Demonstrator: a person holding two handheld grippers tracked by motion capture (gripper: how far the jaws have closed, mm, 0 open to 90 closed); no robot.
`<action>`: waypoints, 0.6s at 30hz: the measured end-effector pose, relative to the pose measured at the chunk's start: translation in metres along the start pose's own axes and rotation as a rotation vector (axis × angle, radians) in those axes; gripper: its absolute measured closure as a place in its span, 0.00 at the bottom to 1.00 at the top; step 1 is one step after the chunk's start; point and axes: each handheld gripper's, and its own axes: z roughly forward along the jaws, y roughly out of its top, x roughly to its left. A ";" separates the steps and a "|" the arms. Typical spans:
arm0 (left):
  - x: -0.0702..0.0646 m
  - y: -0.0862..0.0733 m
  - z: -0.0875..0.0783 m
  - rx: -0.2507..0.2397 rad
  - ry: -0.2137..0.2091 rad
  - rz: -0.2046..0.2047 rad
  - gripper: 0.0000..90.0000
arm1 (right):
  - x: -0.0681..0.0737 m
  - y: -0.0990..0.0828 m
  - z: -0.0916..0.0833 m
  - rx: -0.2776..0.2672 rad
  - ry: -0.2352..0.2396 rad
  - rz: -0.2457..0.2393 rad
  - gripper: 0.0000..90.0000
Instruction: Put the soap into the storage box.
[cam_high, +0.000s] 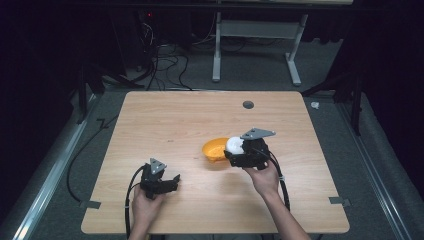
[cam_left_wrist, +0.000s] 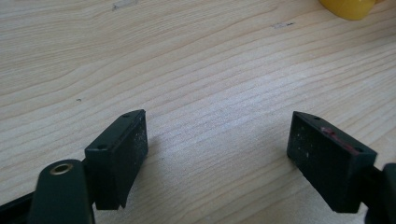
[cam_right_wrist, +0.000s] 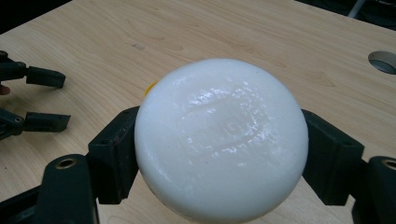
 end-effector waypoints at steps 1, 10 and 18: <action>0.000 0.000 0.000 0.001 -0.002 0.001 0.23 | 0.000 0.001 0.000 0.002 -0.001 0.002 0.27; 0.000 0.000 0.000 0.001 -0.002 0.001 0.23 | 0.005 0.011 0.010 0.010 0.018 -0.010 0.27; 0.000 0.000 0.000 0.001 -0.001 0.001 0.23 | 0.010 0.018 0.023 0.031 0.035 -0.019 0.27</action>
